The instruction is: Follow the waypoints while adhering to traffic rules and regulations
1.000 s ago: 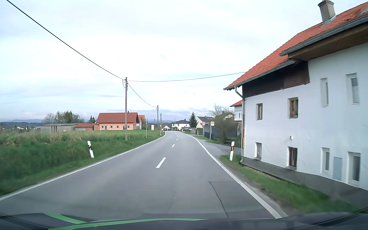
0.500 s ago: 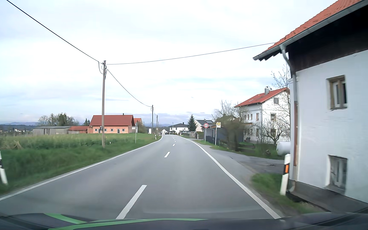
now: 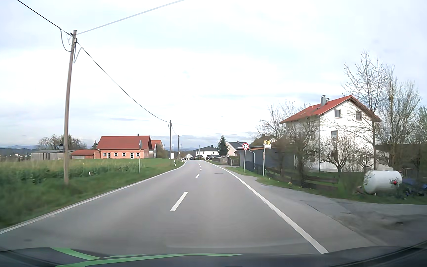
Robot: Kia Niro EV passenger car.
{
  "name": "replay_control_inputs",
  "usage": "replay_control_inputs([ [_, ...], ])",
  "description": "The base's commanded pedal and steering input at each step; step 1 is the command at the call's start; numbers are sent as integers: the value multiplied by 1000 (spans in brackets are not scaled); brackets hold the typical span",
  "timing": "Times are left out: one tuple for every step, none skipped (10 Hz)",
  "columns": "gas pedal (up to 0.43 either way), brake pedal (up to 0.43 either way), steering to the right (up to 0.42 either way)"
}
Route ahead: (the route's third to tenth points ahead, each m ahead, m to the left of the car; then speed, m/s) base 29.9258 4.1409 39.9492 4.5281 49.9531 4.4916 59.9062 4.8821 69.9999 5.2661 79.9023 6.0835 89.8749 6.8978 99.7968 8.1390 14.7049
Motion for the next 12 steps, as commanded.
replay_control_inputs([
  [87,0,3],
  [98,0,2],
  [98,0,2],
  [98,0,2],
  [98,0,2],
  [98,0,1],
  [98,0,0],
  [98,0,-1],
  [98,0,-1],
  [110,0,-2],
  [110,0,-4],
  [110,0,-5],
])
